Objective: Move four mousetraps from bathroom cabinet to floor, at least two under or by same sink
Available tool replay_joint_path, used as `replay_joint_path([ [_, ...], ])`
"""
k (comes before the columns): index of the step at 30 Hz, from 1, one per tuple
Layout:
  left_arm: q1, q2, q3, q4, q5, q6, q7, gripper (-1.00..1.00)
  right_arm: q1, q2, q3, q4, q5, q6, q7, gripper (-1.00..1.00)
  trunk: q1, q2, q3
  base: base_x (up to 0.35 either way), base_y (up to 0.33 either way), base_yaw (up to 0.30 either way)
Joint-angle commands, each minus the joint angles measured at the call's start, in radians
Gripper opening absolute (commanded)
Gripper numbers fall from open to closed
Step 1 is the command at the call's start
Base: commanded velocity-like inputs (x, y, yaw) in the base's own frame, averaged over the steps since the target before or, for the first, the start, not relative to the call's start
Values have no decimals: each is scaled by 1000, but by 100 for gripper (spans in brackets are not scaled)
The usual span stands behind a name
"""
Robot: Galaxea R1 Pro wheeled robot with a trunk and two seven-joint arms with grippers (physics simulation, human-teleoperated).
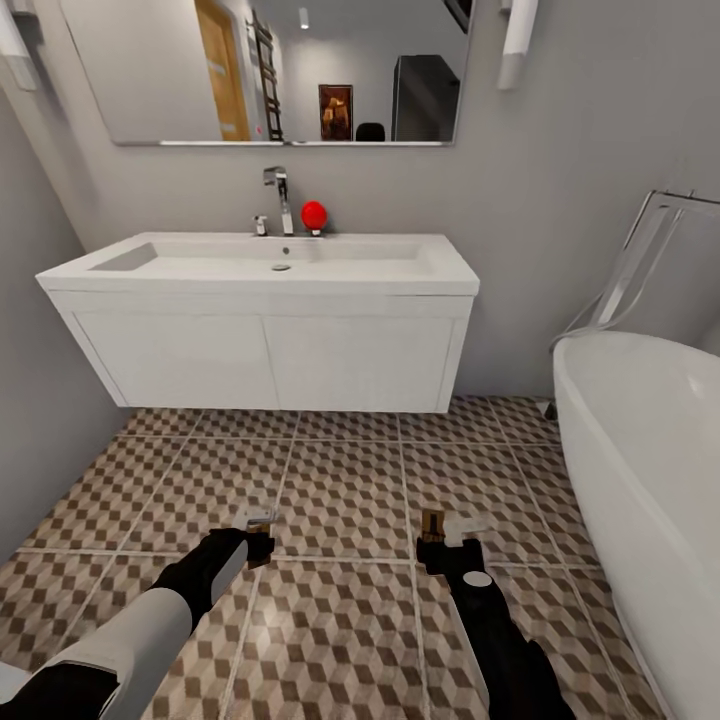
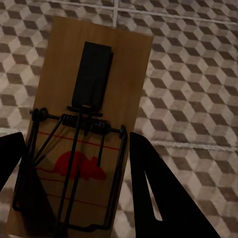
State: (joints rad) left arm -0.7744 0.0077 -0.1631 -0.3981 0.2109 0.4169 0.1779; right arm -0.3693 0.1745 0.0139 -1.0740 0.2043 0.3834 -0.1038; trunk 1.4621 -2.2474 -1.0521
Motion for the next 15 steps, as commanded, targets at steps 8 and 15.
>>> replay_joint_path([
  [8,0,1,-8,-1,8,5,10,-100,0,0,1,-1,3,6,-4,-100,31,-57,-39,0,0,0],
  [15,0,1,-7,-2,9,5,10,-100,0,0,1,-1,3,6,-4,-100,57,-106,-72,0,0,0],
])
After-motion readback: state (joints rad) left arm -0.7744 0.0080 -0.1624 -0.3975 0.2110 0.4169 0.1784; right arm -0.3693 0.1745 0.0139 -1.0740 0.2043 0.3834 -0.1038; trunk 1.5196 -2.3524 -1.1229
